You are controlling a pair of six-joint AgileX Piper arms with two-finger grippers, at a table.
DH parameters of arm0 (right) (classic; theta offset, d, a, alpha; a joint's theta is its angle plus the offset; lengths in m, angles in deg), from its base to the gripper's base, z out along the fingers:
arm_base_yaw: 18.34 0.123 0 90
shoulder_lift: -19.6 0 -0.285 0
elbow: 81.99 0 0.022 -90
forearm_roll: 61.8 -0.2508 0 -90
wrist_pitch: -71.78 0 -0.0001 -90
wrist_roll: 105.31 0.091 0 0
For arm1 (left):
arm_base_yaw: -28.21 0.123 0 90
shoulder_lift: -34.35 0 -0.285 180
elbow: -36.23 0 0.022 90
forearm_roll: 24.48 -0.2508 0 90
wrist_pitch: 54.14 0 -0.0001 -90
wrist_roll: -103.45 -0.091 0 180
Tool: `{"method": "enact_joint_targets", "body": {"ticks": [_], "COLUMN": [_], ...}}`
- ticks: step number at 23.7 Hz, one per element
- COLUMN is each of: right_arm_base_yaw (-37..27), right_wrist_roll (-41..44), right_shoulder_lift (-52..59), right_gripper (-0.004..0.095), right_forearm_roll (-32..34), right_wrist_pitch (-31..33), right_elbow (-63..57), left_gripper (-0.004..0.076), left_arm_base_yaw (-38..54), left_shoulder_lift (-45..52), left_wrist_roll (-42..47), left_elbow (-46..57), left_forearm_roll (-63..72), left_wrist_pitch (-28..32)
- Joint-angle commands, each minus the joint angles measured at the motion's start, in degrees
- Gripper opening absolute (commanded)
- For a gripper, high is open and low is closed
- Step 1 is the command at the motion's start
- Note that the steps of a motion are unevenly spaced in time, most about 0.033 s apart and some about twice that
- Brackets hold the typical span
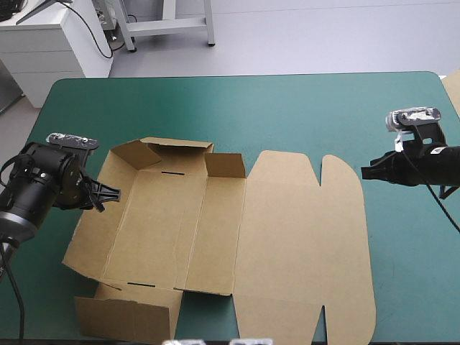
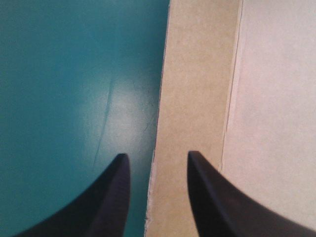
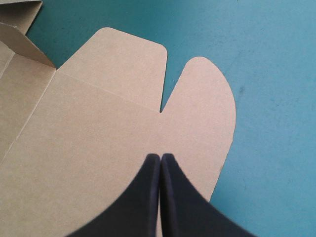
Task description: Fold the box
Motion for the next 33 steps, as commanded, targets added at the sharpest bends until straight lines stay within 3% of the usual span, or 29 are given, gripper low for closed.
{"method": "enact_joint_targets", "body": {"ticks": [1, 6, 8, 11, 14, 21, 28, 33], "right_arm_base_yaw": [-0.5, -0.5, -0.5, -0.5, -0.5, -0.5, -0.5, -0.5], "right_wrist_roll": [-1.3, -1.4, -1.8, -1.9, -2.0, -2.0, -2.0, -2.0], "right_shoulder_lift": [1.4, 1.4, 1.4, 1.3, 1.3, 1.3, 1.3, 1.3], "right_gripper": [-0.002, -0.002, -0.002, -0.002, -0.0019, -0.002, -0.0021, -0.002], "right_forearm_roll": [-2.2, -2.2, -2.2, -2.2, -2.2, -2.2, -2.2, -2.2], "right_wrist_pitch": [-2.1, -2.1, -2.1, -2.2, -2.6, -2.6, -2.5, -2.2], "right_elbow": [1.5, 1.5, 1.5, 1.5, 1.5, 1.5, 1.5, 1.5], "left_gripper": [0.0421, 0.0417, 0.0375, 0.0251, 0.02, 0.0223, 0.0336, 0.0339], "left_arm_base_yaw": [0.1, 0.5, 5.1, 16.7, 22.1, 22.4, 22.4, 22.4], "left_shoulder_lift": [0.4, 0.4, 0.4, 0.4, 0.4, 0.4, 0.4, 0.3], "left_wrist_roll": [2.0, 4.2, 4.0, -7.2, -18.8, -22.5, -26.5, -28.8], "left_elbow": [-1.8, -1.8, -1.8, -1.8, -1.8, -0.4, 9.2, 11.7], "left_forearm_roll": [-0.6, -6.7, -5.6, 8.3, 22.2, 25.3, 24.5, 24.4], "left_wrist_pitch": [-3.1, -3.3, -3.3, -3.2, -3.3, -3.3, -3.3, -1.2]}}
